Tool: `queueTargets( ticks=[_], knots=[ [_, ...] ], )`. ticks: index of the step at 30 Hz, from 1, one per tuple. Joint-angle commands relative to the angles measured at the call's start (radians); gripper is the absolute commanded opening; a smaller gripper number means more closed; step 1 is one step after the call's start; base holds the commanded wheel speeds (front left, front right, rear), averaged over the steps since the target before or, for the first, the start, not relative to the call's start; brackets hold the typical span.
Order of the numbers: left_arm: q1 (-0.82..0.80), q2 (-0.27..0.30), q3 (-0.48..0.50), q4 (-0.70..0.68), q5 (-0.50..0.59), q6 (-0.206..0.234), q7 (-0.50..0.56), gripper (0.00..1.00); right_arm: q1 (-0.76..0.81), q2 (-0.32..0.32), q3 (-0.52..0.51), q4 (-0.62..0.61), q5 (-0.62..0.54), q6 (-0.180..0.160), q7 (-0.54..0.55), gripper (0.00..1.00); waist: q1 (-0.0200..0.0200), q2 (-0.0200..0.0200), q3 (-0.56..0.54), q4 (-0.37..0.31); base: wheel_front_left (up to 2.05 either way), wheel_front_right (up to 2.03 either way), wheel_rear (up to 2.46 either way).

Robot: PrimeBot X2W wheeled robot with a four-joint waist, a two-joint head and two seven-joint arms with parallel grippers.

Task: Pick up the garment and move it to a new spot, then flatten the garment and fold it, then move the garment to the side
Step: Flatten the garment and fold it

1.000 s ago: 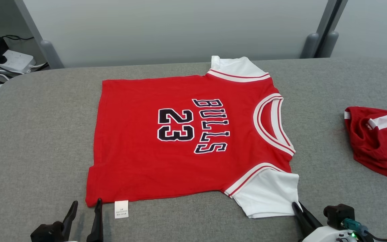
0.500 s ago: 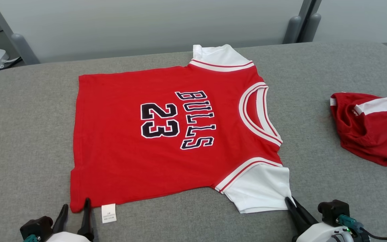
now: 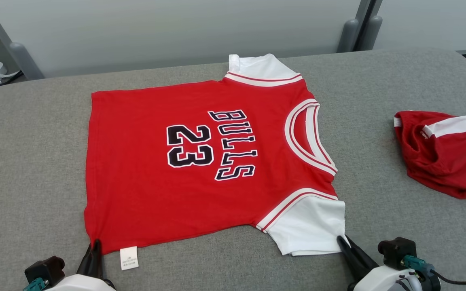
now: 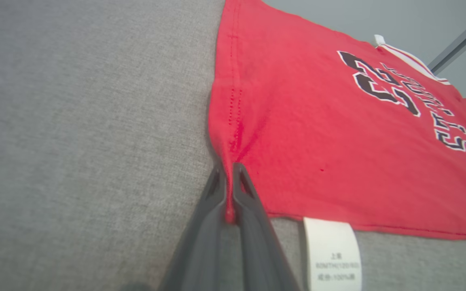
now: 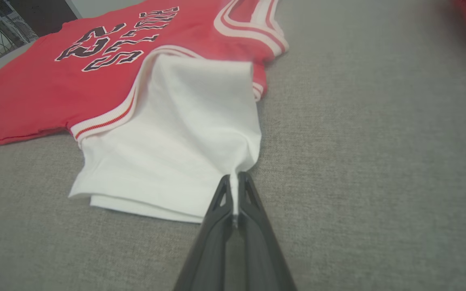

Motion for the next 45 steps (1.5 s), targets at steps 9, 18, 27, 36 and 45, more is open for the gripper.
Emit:
queueTargets(
  ticks=[9, 18, 27, 36, 45],
  knots=[
    [-0.005, 0.078, -0.051, 0.027, -0.076, -0.001, 0.005, 0.0, -0.026, -0.147, 0.193, -0.151, 0.208, 0.003, 0.125, 0.0, 0.0, -0.0001, -0.043, 0.015, 0.0, 0.0, 0.0],
    [0.01, 0.135, -0.109, 0.028, -0.107, -0.001, 0.073, 0.0, -0.002, -0.32, 0.333, -0.339, 0.39, 0.003, 0.372, 0.0, 0.0, -0.0001, -0.07, 0.014, 0.0, 0.0, 0.0],
    [0.034, 0.172, -0.15, -0.058, -0.11, -0.001, 0.174, 0.0, -0.006, -0.45, 0.394, -0.53, 0.536, 0.003, 0.565, 0.0, 0.0, -0.0001, -0.091, 0.017, 0.0, 0.0, 0.0],
    [0.091, 0.251, -0.202, -0.228, -0.129, 0.0, 0.416, 0.0, -0.009, -0.548, 0.344, -0.671, 0.652, 0.003, 0.743, 0.0, 0.0, -0.0001, -0.109, 0.025, 0.0, 0.0, 0.0],
    [0.165, 0.345, -0.196, -0.61, -0.192, 0.034, 0.721, 0.0, -0.006, -0.582, 0.18, -0.766, 0.649, 0.003, 0.754, 0.0, 0.0, -0.0001, -0.104, 0.055, 0.0, 0.0, 0.0]
  ],
)
